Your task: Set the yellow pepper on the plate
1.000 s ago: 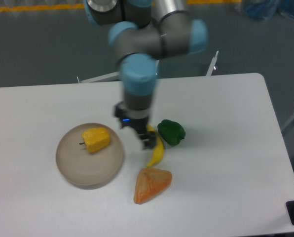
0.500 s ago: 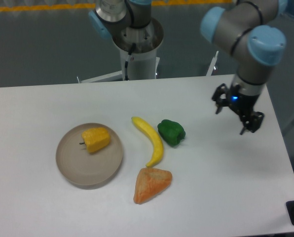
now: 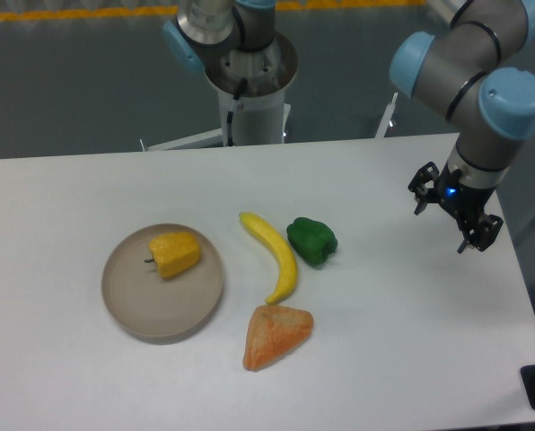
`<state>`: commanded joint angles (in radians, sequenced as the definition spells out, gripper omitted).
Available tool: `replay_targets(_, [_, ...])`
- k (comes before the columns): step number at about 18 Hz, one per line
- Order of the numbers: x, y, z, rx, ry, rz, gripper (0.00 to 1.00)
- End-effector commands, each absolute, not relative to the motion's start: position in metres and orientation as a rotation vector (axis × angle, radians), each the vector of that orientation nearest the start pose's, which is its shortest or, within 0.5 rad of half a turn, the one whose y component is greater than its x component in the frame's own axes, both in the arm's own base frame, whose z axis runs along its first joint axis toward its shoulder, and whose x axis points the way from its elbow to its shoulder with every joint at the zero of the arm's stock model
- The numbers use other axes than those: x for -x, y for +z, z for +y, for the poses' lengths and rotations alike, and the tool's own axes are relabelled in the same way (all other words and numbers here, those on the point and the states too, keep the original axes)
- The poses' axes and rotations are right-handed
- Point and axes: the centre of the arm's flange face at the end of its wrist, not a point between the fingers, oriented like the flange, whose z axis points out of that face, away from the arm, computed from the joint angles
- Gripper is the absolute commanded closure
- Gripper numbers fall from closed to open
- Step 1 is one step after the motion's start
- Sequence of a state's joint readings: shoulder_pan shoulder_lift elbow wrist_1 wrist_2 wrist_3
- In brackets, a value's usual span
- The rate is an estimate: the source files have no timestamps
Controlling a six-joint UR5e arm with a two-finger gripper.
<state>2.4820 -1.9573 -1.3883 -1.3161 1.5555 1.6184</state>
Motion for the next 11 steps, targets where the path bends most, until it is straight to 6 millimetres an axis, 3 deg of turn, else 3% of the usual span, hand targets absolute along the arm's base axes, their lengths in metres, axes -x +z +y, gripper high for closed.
replay_targets(5, [0.4316, 0.3859, 0.505, 2.914, 0.088, 1.086, 0.0])
replay_targets(11, [0.4383, 0.3765, 0.51, 2.907, 0.114, 1.092, 0.0])
